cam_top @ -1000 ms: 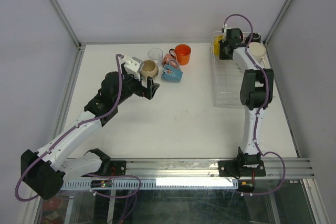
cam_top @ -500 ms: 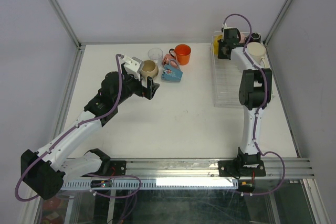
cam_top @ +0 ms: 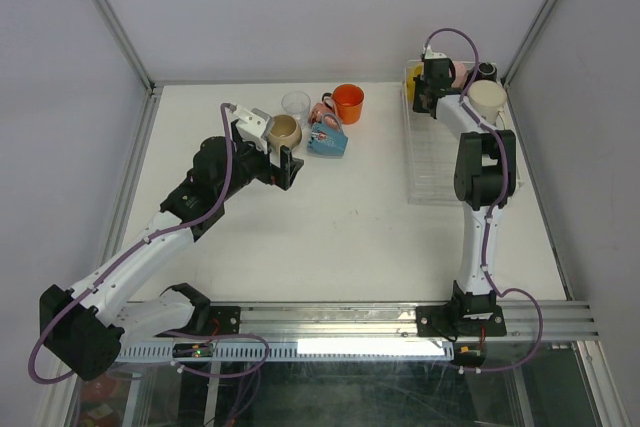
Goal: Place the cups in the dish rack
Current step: Turn the cup upside down in the dish rack.
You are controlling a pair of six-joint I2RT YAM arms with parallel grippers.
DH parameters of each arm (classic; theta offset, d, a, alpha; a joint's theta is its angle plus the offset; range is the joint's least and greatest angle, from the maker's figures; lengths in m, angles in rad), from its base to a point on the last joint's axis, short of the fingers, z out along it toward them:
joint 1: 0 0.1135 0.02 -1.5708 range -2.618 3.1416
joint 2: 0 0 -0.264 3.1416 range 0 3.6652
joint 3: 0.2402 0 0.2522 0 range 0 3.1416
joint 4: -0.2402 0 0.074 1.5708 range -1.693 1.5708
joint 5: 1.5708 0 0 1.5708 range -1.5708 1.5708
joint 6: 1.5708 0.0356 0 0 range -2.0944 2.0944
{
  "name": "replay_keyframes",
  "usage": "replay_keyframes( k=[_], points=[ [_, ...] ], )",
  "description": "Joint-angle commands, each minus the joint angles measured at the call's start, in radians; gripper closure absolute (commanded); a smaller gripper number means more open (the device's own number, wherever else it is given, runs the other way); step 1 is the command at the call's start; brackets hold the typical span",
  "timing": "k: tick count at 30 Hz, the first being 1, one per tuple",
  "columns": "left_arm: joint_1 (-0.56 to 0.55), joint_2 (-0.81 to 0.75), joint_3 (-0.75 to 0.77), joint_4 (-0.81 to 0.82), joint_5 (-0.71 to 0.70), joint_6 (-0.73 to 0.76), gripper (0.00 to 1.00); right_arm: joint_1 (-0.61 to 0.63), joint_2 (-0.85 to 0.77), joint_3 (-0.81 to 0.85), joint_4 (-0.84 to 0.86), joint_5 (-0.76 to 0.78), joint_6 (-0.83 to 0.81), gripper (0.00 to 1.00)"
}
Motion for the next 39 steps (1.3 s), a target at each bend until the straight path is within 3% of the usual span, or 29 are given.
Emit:
replay_keyframes(
  k=[1,19,39],
  points=[
    [0.012,0.0,-0.002,0.029,-0.021,0.027,0.01,-0.005,-0.067,0.066,0.129,0.079,-0.009,0.91],
    [0.012,0.001,-0.002,0.026,-0.028,0.031,0.01,-0.005,-0.054,0.085,0.158,0.018,0.062,0.91],
    [0.012,-0.01,-0.001,0.026,-0.019,0.03,0.01,-0.012,-0.219,-0.169,0.196,0.012,-0.068,0.91]
  ],
)
